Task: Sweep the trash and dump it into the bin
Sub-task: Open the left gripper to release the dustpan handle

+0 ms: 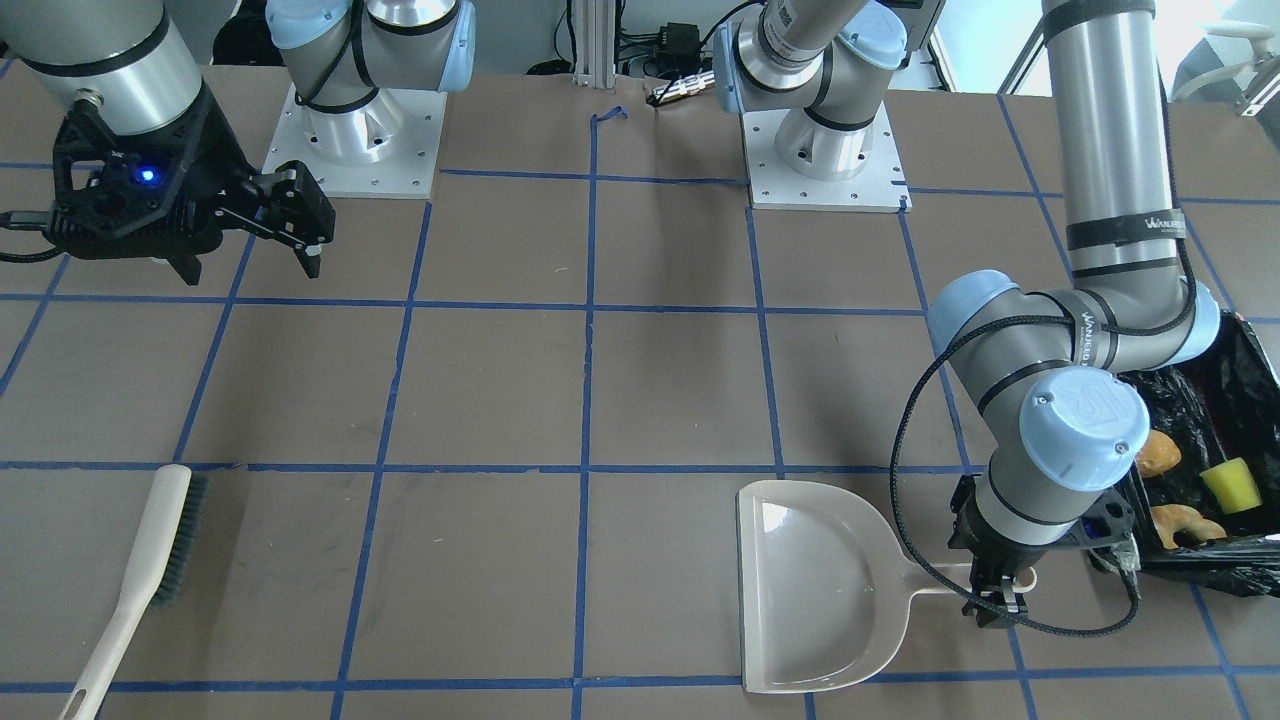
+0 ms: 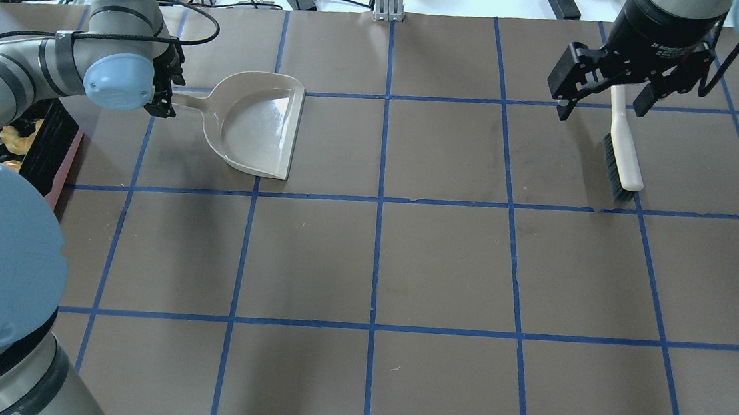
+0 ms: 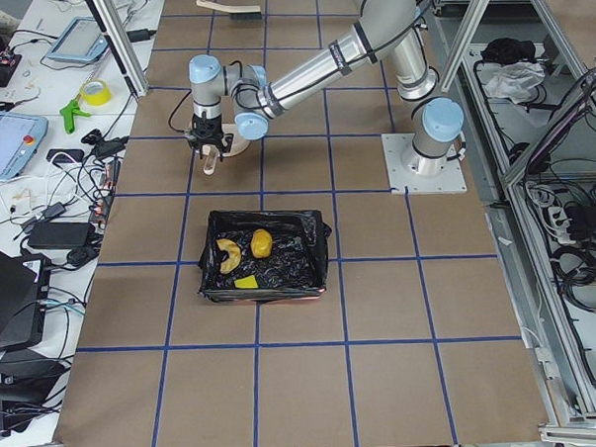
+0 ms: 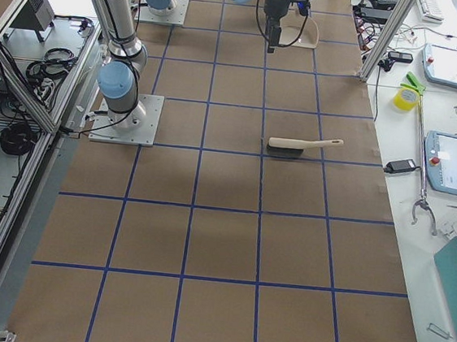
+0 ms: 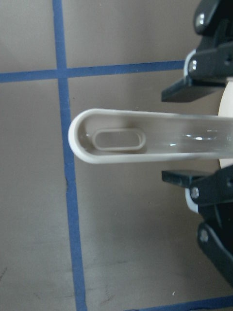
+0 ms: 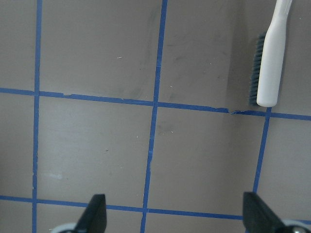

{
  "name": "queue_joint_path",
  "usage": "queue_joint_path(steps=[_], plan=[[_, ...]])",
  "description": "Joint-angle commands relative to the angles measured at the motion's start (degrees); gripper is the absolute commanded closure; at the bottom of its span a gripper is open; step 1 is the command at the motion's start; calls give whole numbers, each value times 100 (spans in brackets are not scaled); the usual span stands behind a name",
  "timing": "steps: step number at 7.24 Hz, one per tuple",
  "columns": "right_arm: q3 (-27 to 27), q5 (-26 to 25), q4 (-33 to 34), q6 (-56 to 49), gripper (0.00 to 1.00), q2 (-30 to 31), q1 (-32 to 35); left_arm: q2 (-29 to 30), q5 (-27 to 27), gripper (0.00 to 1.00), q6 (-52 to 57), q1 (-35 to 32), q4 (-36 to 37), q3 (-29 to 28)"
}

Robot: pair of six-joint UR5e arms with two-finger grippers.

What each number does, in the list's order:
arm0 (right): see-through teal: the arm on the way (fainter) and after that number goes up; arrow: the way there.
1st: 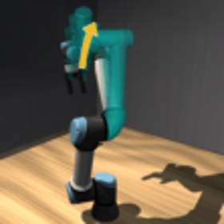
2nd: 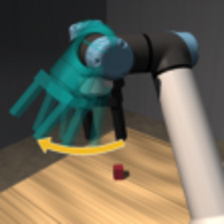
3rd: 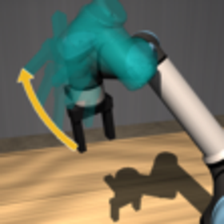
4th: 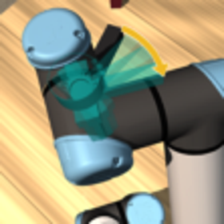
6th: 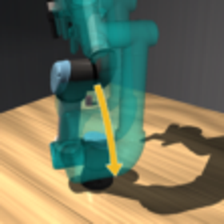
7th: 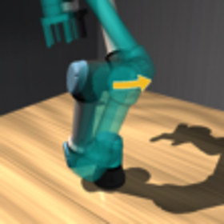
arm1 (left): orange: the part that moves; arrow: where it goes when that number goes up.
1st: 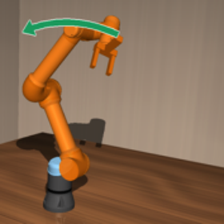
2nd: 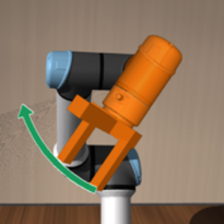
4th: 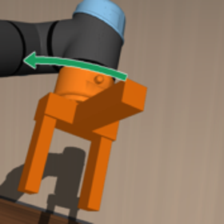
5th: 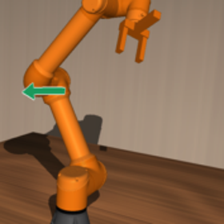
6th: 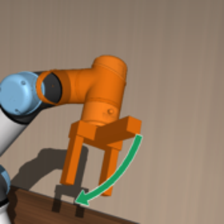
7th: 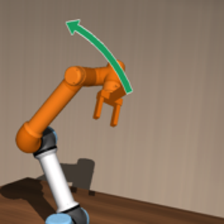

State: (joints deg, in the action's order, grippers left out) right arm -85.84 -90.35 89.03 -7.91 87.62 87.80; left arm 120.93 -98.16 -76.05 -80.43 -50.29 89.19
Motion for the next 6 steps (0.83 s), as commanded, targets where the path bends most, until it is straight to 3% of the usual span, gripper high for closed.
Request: queue_joint_path(steps=[1,3,4,6], plan=[[-3,9,0,9,0,1,0,-279,16,16,211,-25,-68,-7],[-3,9,0,9,0,1,0,-735,51,15,1995,-86,-60,-59],[-3,9,0,9,0,1,0,-990,51,0,2876,-87,-78,-16],[-3,9,0,9,0,1,0,-1291,7,0,5213,-157,-113,10]])
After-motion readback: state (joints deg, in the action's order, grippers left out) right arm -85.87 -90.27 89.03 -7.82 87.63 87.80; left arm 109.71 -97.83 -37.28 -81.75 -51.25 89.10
